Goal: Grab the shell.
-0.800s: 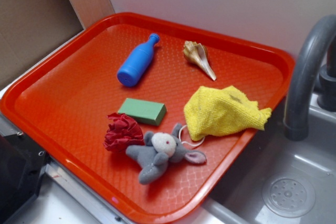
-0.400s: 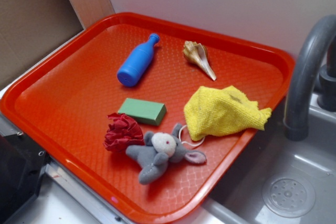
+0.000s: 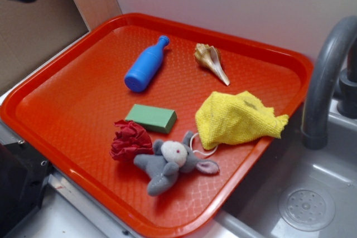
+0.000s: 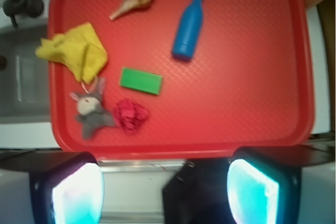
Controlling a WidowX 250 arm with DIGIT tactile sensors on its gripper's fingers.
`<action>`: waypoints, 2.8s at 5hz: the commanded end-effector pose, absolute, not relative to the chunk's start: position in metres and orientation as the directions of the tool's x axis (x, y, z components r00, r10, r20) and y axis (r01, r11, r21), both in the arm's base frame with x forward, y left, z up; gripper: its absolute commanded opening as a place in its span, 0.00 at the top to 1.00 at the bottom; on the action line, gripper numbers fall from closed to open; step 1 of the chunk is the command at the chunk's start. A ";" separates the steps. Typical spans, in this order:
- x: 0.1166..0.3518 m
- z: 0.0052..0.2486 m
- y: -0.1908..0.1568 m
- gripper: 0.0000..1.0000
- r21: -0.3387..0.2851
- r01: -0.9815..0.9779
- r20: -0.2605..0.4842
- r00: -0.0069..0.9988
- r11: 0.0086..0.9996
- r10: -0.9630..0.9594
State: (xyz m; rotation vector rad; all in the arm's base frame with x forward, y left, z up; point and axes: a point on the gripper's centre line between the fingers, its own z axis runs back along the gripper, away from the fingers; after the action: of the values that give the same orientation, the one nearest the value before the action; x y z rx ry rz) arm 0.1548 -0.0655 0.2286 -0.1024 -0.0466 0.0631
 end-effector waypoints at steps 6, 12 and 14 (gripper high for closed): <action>0.310 0.098 -0.093 0.00 -0.078 -0.683 0.275 0.685 0.726 0.675; 0.316 0.049 -0.076 1.00 -0.083 -0.587 0.296 0.757 0.805 0.583; 0.308 0.111 -0.112 1.00 -0.121 -0.140 0.207 0.965 0.983 0.163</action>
State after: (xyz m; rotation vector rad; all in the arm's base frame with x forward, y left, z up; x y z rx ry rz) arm 0.2904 -0.1151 0.0819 -0.0580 -0.1428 0.1647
